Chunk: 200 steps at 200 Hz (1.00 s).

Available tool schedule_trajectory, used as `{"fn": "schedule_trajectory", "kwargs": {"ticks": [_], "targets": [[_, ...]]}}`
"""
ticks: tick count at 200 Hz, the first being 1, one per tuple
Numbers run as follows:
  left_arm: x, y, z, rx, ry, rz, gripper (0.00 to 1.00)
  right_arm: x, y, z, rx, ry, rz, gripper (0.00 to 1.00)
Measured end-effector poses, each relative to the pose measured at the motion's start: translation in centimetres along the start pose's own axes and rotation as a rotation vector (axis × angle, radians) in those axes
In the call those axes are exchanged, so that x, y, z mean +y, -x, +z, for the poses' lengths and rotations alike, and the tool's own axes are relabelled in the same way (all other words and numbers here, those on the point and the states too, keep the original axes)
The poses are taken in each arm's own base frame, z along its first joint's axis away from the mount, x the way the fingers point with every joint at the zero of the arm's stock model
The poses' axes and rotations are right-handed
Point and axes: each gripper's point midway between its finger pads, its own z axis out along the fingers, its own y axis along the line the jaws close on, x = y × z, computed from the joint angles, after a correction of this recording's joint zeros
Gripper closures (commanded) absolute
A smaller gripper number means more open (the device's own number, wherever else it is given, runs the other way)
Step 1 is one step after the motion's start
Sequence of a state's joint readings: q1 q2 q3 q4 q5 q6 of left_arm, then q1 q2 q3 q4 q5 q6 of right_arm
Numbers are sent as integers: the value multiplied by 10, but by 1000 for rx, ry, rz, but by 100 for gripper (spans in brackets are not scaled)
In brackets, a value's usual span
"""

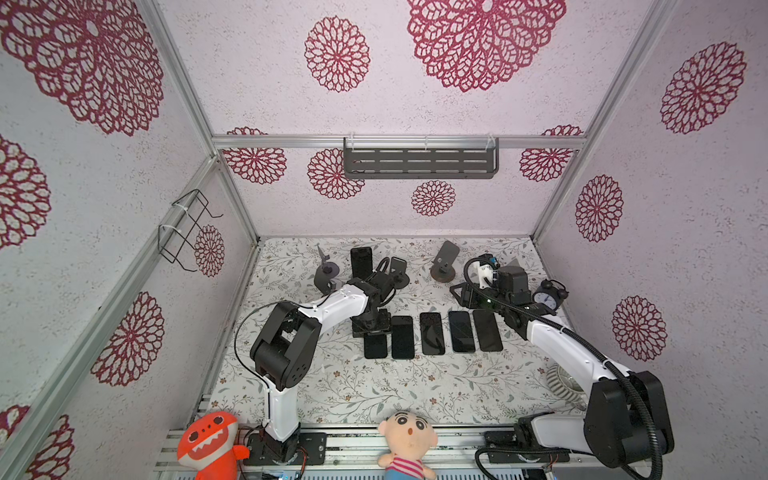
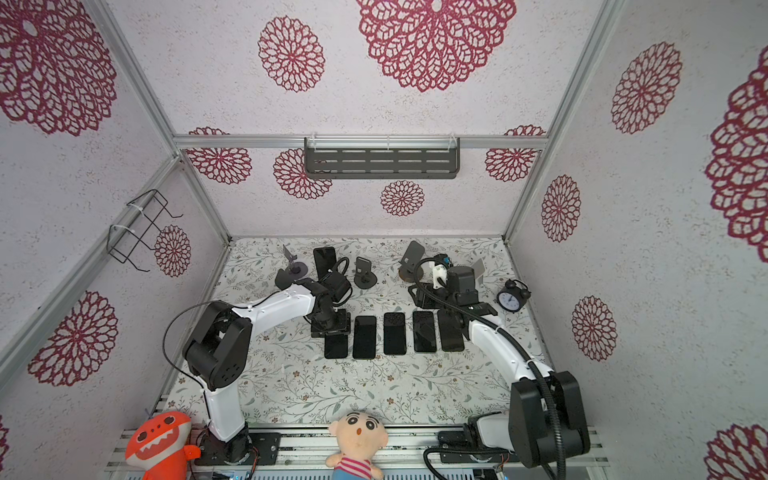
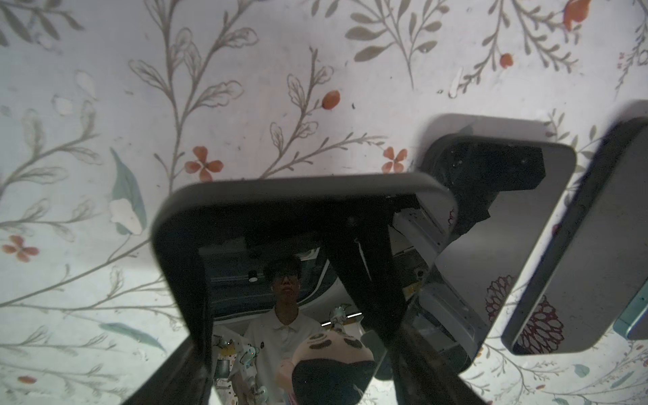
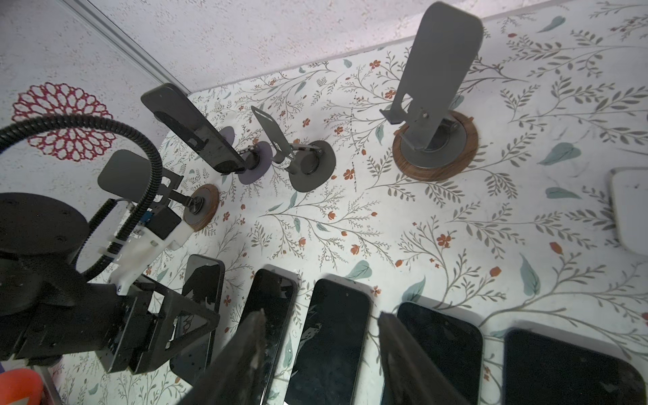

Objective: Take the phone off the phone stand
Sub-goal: 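Lower held phone flat at the near end of the row with left gripper, then open left gripper and raise it off the placed phone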

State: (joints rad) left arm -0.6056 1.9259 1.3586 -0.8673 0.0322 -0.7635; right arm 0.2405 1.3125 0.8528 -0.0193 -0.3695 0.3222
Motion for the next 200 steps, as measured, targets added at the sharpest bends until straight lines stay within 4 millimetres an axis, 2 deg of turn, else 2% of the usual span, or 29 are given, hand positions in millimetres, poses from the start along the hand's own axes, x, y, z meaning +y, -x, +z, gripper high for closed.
{"fn": "schedule_trajectory", "kwargs": {"ticks": [40,76,101,160,200], "targets": [[4,-1,6,11,19,-4,51,-3,-6,1,12,-4,5,44],[9,-5,23,45,54,-6,44,-3,-6,1,11,-4,5,44],[8,-3,23,39,50,-10,41,-3,-6,1,11,-5,5,44],[8,-2,24,37,51,-19,19,-3,-6,1,11,-4,-10,44],[8,1,24,22,53,-21,12,-3,-6,1,11,-4,-10,44]]}}
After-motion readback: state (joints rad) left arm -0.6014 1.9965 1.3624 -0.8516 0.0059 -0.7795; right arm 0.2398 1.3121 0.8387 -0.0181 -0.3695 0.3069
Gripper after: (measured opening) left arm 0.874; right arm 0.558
